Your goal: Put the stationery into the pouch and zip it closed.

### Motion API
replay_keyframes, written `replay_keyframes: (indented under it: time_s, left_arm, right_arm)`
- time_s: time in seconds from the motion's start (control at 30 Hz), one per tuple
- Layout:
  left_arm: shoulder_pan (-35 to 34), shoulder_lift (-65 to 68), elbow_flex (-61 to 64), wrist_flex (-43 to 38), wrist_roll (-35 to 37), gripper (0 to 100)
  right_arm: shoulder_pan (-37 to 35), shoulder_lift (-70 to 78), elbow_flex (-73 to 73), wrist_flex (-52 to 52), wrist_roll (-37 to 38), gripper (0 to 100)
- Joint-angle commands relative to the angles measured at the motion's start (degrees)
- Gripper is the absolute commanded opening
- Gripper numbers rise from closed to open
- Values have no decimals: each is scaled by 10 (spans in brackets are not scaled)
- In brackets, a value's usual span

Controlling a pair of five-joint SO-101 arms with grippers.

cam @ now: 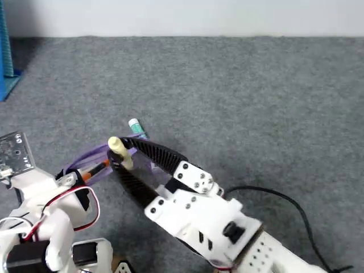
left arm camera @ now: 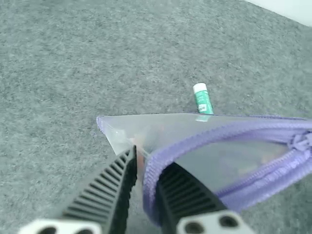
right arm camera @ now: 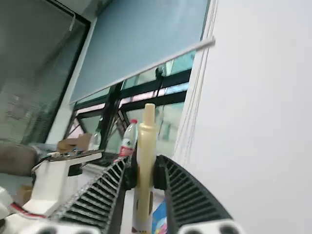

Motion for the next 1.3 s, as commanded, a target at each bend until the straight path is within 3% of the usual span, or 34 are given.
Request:
replay_keyframes:
  time_s: [0.0,0.33,0.67,0.77,0.97,1.27]
  left_arm:
    - [17,4,-29,4,8,12]
    - [15,4,-29,4,8,12]
    - [15,4,-29,4,8,12]
    - [15,4,-29,4,8,12]
    - [15,4,-29,4,8,12]
    - [15,4,-29,4,8,12]
  right_arm:
    - [9,64,-8,-113,29,8]
    - [11,205,-2,-240,27,8]
    - [50,300,39,-291,26,9]
    - [50,290,51,-261,27,36]
    - [51,206,49,-99,-18,221]
    - [52,36,48,105,-98,210]
